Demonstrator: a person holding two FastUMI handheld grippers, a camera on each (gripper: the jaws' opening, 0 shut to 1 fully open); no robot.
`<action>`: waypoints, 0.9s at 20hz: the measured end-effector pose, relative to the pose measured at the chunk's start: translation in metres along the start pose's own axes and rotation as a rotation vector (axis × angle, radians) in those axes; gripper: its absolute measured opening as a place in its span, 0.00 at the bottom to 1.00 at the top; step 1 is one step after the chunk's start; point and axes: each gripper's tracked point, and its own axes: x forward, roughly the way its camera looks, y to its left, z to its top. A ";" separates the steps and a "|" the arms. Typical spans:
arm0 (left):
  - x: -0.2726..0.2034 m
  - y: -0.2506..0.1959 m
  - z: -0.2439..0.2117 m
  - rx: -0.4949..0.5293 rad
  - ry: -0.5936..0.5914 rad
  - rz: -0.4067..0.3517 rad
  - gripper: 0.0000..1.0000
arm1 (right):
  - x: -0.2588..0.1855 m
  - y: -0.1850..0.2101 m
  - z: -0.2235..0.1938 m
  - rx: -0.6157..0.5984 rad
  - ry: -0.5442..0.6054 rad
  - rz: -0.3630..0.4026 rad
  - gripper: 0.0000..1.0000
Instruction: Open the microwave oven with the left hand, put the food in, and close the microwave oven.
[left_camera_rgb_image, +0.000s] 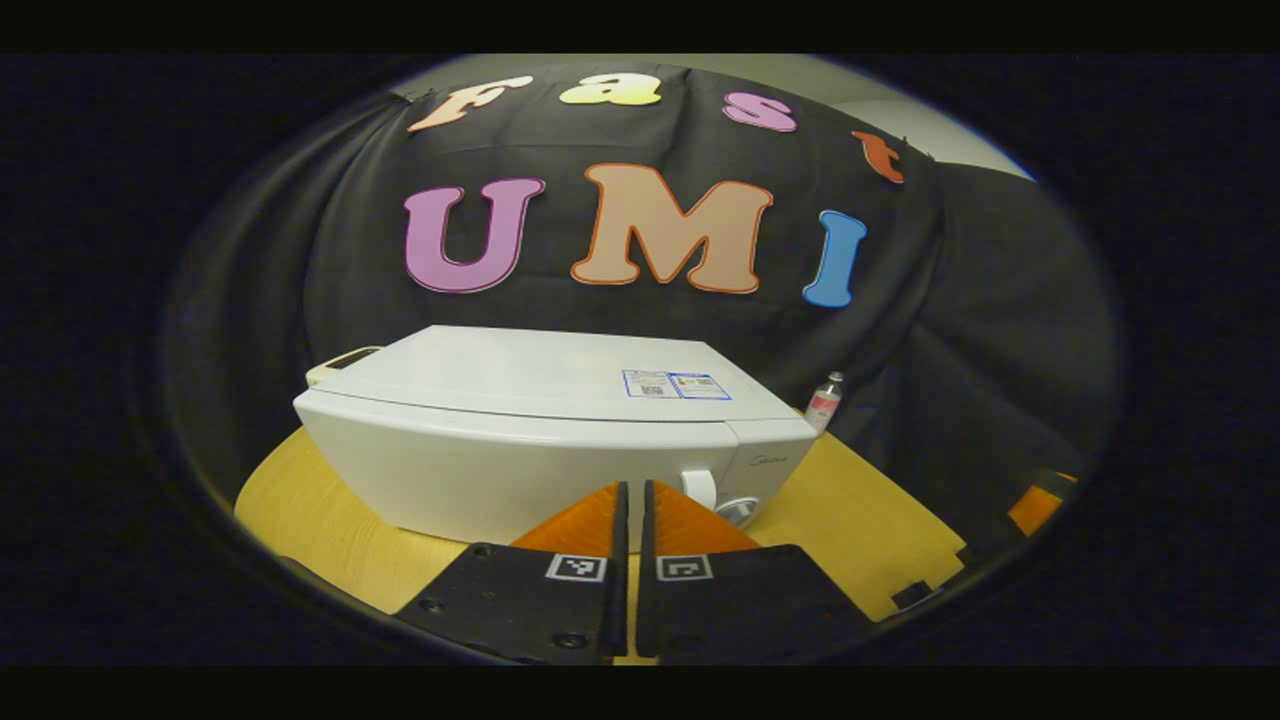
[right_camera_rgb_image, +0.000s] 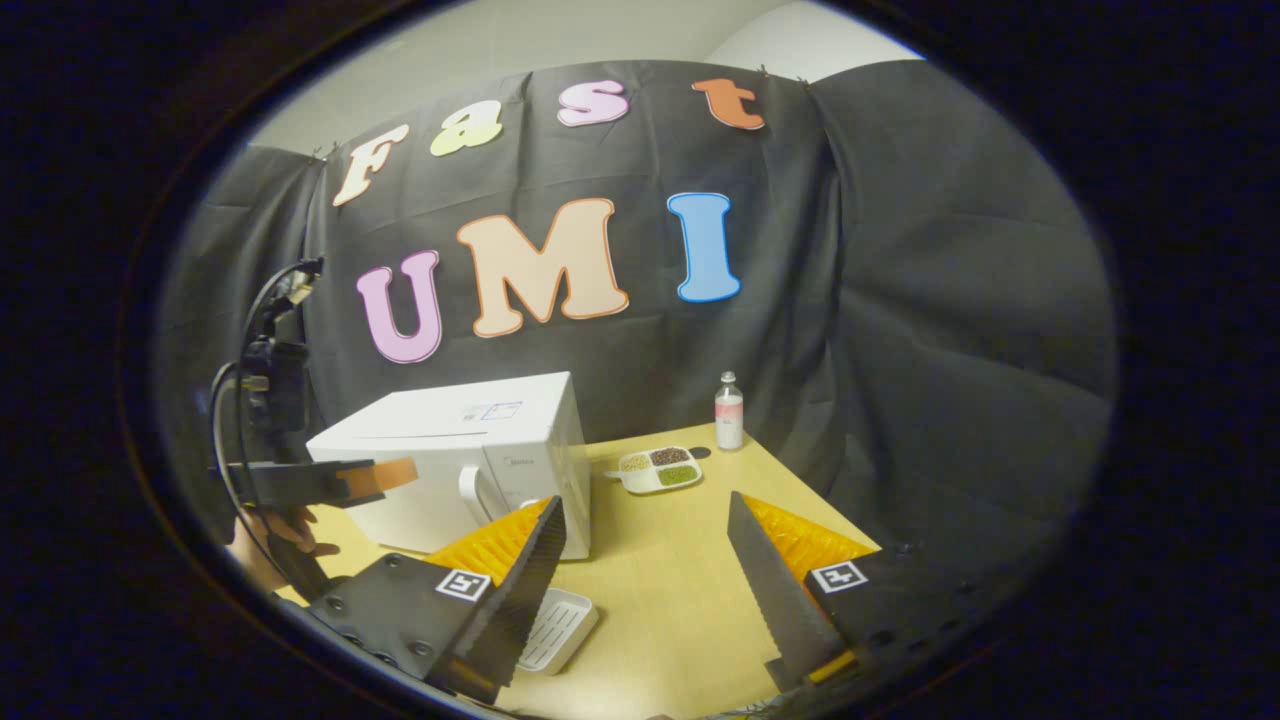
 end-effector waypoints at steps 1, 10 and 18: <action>-0.012 0.002 0.000 -0.001 0.000 0.005 0.06 | 0.000 0.004 -0.001 0.003 0.004 0.020 0.92; -0.077 0.028 0.028 0.014 -0.094 0.145 0.99 | 0.004 0.033 0.050 -0.006 -0.065 0.120 0.92; -0.106 0.035 0.080 0.011 -0.176 0.202 0.96 | 0.001 0.051 0.112 -0.068 -0.111 0.196 0.91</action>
